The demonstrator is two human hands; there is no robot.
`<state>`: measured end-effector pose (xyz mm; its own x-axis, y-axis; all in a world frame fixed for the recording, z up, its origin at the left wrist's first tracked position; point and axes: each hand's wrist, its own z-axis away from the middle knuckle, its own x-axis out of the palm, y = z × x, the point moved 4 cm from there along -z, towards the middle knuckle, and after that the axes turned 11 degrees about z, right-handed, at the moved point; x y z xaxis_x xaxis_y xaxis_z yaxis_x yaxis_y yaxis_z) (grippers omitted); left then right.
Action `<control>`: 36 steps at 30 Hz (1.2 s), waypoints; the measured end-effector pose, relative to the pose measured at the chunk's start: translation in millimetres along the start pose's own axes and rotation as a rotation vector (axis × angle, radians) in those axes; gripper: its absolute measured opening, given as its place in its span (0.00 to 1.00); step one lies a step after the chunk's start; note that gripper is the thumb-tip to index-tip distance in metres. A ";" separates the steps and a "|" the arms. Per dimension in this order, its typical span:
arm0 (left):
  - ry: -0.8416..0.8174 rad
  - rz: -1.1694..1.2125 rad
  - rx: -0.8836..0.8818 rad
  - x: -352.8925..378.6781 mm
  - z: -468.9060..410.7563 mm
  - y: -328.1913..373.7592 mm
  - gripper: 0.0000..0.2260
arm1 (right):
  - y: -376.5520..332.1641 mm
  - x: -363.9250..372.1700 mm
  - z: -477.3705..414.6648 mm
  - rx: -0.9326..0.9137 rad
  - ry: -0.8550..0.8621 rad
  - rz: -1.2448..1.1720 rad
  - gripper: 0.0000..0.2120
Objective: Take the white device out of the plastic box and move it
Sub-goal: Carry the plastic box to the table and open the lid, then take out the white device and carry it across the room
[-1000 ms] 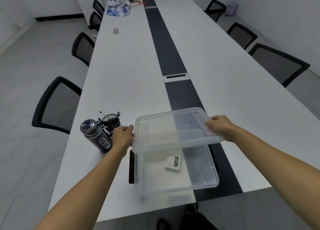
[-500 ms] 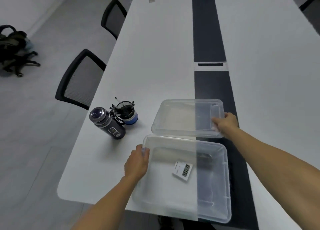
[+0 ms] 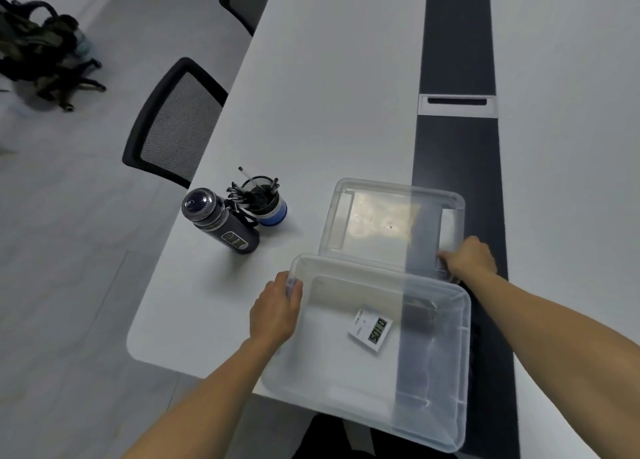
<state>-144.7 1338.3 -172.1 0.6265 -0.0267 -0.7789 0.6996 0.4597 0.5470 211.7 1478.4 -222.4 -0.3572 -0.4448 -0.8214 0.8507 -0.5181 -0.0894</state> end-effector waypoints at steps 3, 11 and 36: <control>-0.004 0.007 0.012 0.0 0.5 -1.2 0.16 | -6.6 -14.6 16.9 -0.052 0.090 0.031 0.25; -0.034 0.054 0.021 -0.2 -0.9 -1.6 0.17 | -28.7 -39.4 153.6 -0.642 0.506 -0.176 0.10; -0.066 0.080 0.034 1.0 -2.4 -3.9 0.18 | -22.8 97.1 143.2 -0.377 -0.205 -0.089 0.34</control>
<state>-147.6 1338.6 -175.8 0.7015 -0.0495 -0.7109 0.6567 0.4323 0.6179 102.3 1342.4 -219.4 -0.4724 -0.5657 -0.6758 0.8808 -0.2749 -0.3856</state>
